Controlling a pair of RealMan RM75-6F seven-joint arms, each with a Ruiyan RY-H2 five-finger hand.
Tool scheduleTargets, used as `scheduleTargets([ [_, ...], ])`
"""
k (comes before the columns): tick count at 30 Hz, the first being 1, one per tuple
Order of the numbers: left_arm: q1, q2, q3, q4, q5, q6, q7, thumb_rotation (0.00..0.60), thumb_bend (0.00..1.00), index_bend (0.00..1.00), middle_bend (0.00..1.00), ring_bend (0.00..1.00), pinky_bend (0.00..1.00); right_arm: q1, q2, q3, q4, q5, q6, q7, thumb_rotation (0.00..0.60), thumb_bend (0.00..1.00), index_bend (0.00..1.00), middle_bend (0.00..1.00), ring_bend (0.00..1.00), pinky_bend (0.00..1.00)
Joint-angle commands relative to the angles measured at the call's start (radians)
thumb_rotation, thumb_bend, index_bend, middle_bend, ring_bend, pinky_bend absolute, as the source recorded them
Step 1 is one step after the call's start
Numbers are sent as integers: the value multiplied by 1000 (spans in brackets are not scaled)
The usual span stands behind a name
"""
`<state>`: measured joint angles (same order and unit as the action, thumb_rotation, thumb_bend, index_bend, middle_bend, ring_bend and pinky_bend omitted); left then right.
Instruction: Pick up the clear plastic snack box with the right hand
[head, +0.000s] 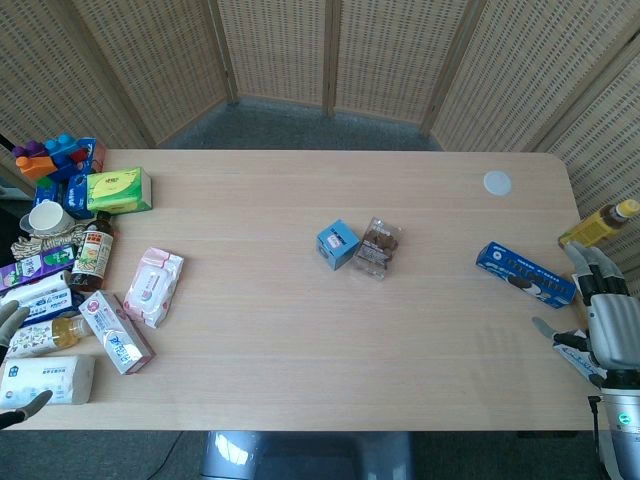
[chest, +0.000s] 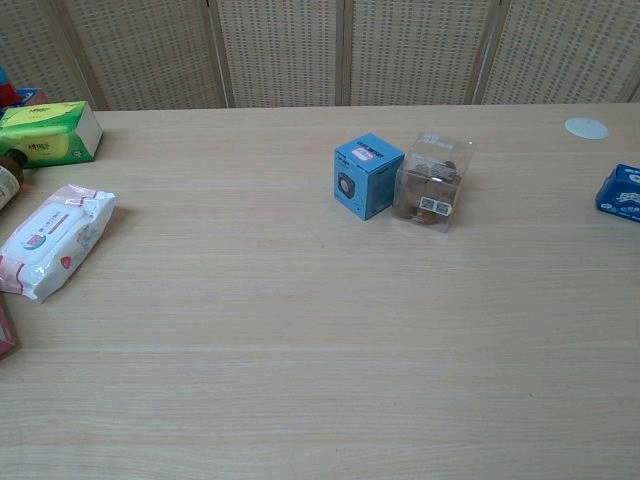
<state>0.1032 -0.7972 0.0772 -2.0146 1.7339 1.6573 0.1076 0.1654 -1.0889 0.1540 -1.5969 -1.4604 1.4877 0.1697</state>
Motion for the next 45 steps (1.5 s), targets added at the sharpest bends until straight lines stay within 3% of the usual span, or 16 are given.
scheduleTargets([
  [1, 0, 0, 0, 0, -1, -2, 2, 600, 0, 0, 0, 0, 0, 0, -1, -3, 3, -11, 3, 5, 600, 0, 0, 0, 0, 0],
  [7, 0, -1, 0, -3, 5, -1, 3, 600, 0, 0, 0, 0, 0, 6, 3, -16, 3, -31, -15, 32, 600, 0, 0, 0, 0, 0],
  [14, -6, 1, -7, -3, -14, -9, -3, 600, 0, 0, 0, 0, 0, 65, -26, -36, -4, -66, -114, 78, 600, 0, 0, 0, 0, 0],
  [26, -19, -10, -15, -1, -46, -40, 18, 600, 0, 0, 0, 0, 0, 278, -147, 50, -95, 74, -379, -133, 600, 0, 0, 0, 0, 0],
  [31, -23, -13, -21, 1, -63, -44, 22, 600, 0, 0, 0, 0, 0, 369, -235, 91, -35, 183, -477, -209, 600, 0, 0, 0, 0, 0],
  [45, -42, -43, -37, -4, -128, -86, 83, 600, 0, 0, 0, 0, 0, 583, -439, 188, 232, 464, -682, -262, 600, 0, 0, 0, 0, 0],
])
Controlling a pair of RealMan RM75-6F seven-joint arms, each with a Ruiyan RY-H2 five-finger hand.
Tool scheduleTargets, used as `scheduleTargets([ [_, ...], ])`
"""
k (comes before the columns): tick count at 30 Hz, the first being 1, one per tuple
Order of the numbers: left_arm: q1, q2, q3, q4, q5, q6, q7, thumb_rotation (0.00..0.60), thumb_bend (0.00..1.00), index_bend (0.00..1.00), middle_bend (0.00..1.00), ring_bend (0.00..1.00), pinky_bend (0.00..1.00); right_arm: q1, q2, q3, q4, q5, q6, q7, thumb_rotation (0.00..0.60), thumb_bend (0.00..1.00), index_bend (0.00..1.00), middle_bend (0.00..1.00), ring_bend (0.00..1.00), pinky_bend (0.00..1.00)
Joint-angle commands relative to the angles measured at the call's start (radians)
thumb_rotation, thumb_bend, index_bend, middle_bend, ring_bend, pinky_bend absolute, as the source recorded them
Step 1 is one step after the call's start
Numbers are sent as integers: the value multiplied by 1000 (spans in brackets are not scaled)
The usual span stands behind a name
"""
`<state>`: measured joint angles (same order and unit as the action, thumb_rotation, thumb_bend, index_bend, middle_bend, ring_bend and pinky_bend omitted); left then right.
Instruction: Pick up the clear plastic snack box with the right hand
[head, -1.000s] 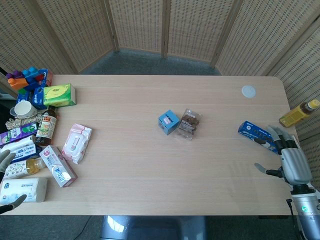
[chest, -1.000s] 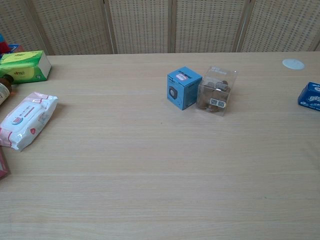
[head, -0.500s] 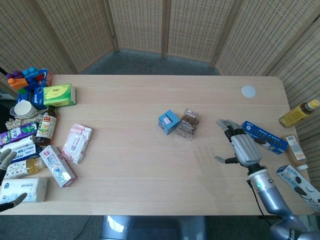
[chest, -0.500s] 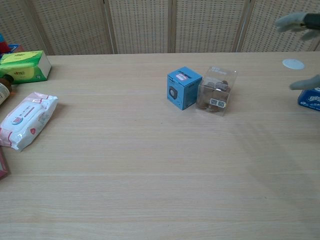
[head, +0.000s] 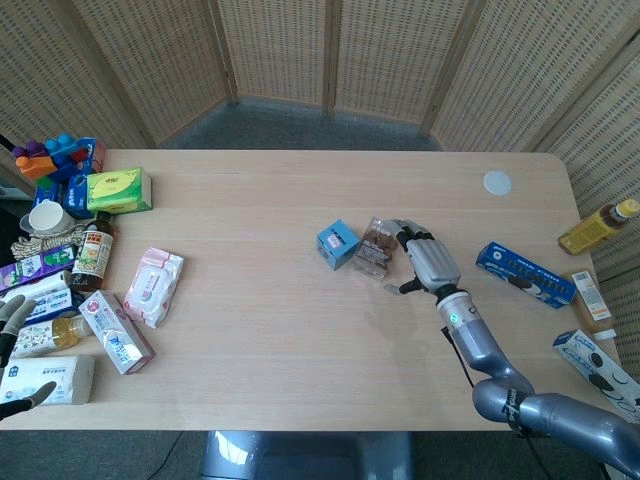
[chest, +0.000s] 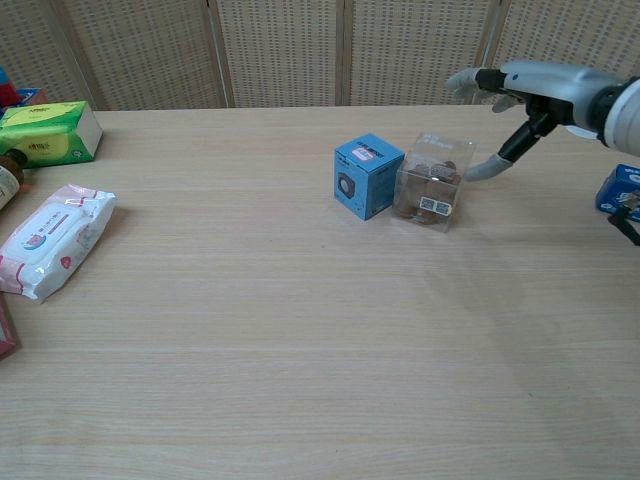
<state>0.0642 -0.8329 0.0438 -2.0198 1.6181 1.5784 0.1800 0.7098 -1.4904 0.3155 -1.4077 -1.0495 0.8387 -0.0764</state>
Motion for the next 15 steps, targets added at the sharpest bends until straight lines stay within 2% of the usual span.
scheduleTargets([
  [1, -5, -10, -6, 2, -20, -10, 14, 600, 0, 0, 0, 0, 0, 50, -47, 30, 54, 71, -38, -25, 600, 0, 0, 0, 0, 0],
  [9, -16, -20, -15, 4, -49, -24, 27, 600, 0, 0, 0, 0, 0, 120, -121, 20, 94, 255, -41, -151, 600, 0, 0, 0, 0, 0],
  [15, -16, -15, -17, 8, -54, -20, 18, 600, 0, 0, 0, 0, 0, 163, -206, 14, 180, 318, 4, -221, 600, 0, 0, 0, 0, 0],
])
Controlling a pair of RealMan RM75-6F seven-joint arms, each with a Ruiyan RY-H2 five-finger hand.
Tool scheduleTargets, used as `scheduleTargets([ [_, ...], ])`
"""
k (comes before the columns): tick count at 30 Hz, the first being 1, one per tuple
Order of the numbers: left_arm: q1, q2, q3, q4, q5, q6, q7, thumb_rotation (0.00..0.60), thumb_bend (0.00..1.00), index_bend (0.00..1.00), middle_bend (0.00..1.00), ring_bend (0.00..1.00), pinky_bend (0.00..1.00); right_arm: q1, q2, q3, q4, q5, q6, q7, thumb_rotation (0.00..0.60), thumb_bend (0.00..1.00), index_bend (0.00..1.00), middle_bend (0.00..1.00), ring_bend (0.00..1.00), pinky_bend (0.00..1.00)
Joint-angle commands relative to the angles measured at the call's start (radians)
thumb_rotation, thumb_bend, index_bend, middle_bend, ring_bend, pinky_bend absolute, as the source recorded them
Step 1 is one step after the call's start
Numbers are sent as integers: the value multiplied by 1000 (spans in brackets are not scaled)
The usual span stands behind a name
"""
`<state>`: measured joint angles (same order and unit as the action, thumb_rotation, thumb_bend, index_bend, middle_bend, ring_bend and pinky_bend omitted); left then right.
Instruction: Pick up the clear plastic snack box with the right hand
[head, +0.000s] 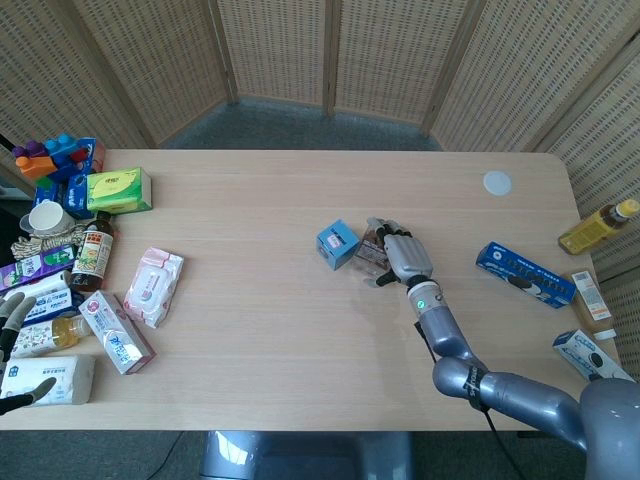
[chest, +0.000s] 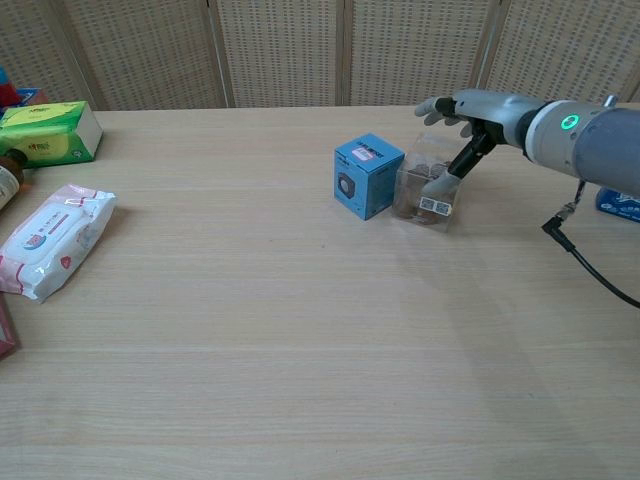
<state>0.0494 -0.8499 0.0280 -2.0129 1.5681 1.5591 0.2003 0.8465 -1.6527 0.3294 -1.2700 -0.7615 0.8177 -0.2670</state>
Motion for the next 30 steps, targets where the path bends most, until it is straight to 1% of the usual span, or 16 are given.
scheduleTargets([
  [1, -2, 2, -2, 1, -6, -2, -4, 600, 0, 0, 0, 0, 0, 33, -55, 5, 54, 38, 30, -35, 600, 0, 0, 0, 0, 0],
  [5, -4, 3, -4, 2, -16, -6, -7, 600, 0, 0, 0, 0, 0, 63, -98, 24, 115, 68, 27, -51, 600, 0, 0, 0, 0, 0],
  [10, -6, 4, -6, 4, -25, -7, -10, 600, 0, 0, 0, 0, 0, 90, -130, 35, 195, 98, -9, -60, 600, 0, 0, 0, 0, 0],
  [15, -10, 4, -9, 6, -38, -14, -11, 600, 0, 0, 0, 0, 0, 92, -160, 27, 255, 102, -45, -41, 600, 0, 0, 0, 0, 0],
  [20, -13, 3, -10, 6, -40, -16, -9, 600, 0, 0, 0, 0, 0, 85, -199, 32, 316, 26, -38, 43, 600, 0, 0, 0, 0, 0],
  [22, -13, 3, -11, 7, -43, -15, -9, 600, 0, 0, 0, 0, 0, 83, -219, 35, 350, -16, -15, 79, 600, 1, 0, 0, 0, 0],
  [23, -13, 3, -11, 7, -44, -15, -9, 600, 0, 0, 0, 0, 0, 82, -228, 34, 366, -36, -4, 95, 600, 9, 0, 0, 0, 18],
  [25, -13, 3, -10, 6, -43, -15, -9, 600, 0, 0, 0, 0, 0, 77, -245, 28, 400, -81, 13, 132, 600, 42, 0, 2, 14, 112],
  [26, -13, 3, -9, 6, -42, -15, -9, 600, 0, 0, 0, 0, 0, 74, -252, 27, 413, -96, 19, 147, 600, 75, 0, 24, 63, 212],
  [27, -13, 3, -9, 6, -40, -15, -8, 600, 0, 0, 0, 0, 0, 71, -260, 25, 429, -111, 21, 164, 600, 102, 0, 58, 121, 284],
  [29, -13, 3, -7, 6, -39, -16, -8, 600, 0, 0, 0, 0, 0, 66, -268, 22, 448, -127, 17, 182, 600, 144, 2, 135, 216, 371],
  [30, -13, 3, -7, 6, -38, -16, -8, 600, 0, 0, 0, 0, 0, 64, -273, 22, 461, -135, 16, 190, 600, 157, 7, 157, 239, 392],
])
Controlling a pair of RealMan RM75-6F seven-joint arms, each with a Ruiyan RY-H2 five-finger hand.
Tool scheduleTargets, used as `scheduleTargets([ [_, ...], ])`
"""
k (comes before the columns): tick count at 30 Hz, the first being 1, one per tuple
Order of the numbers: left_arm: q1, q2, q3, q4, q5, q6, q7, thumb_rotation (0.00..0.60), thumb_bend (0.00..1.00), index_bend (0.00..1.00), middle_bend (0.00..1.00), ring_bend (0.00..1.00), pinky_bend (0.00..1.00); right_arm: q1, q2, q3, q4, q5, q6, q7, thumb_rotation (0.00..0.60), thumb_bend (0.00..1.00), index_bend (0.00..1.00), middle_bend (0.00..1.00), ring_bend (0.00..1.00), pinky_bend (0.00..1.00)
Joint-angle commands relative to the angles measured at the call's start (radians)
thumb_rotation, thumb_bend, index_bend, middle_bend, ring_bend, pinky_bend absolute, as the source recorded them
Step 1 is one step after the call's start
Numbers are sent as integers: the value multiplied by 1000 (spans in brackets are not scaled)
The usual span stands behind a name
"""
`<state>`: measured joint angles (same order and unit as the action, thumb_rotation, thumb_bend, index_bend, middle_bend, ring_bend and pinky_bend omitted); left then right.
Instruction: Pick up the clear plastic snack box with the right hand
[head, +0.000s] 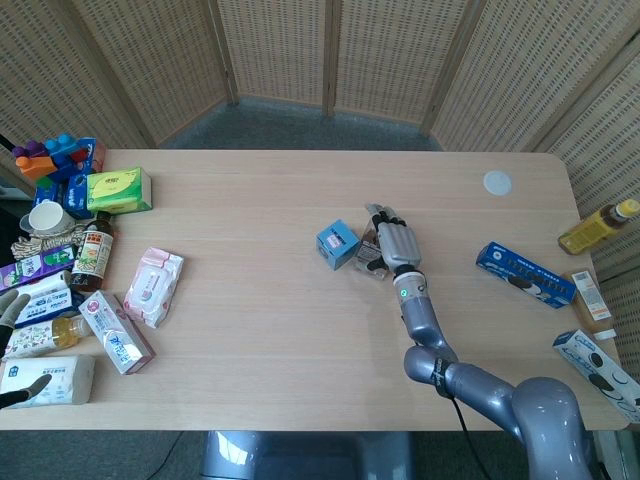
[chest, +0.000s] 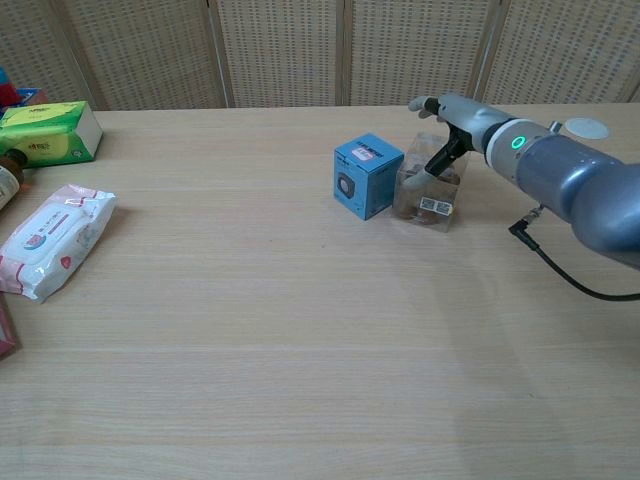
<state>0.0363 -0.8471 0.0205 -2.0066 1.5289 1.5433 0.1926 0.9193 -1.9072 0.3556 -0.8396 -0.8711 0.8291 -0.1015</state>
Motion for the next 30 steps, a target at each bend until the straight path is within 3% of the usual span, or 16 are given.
scheduleTargets([
  [1, 0, 0, 1, -1, 2, 1, 0, 600, 0, 0, 0, 0, 0, -11, -21, -4, 40, -30, 3, 29, 600, 174, 21, 187, 270, 421],
  [8, 3, 2, 2, -1, 5, 6, -4, 600, 0, 0, 0, 0, 0, -24, -35, -6, 89, -73, 13, 49, 600, 249, 114, 276, 358, 507],
  [13, 0, 2, 4, -1, 11, 3, -4, 600, 0, 0, 0, 0, 0, -41, -1, 5, 34, -112, 58, 66, 600, 251, 127, 287, 368, 514],
  [23, 1, 5, 12, -6, 35, 6, -11, 600, 0, 0, 0, 0, 0, -95, 182, 48, -288, -136, 184, -29, 600, 248, 128, 283, 367, 514],
  [30, 5, 11, 19, -11, 61, 15, -23, 600, 0, 0, 0, 0, 0, -113, 338, 109, -591, -100, 260, -163, 600, 247, 134, 280, 368, 514],
])
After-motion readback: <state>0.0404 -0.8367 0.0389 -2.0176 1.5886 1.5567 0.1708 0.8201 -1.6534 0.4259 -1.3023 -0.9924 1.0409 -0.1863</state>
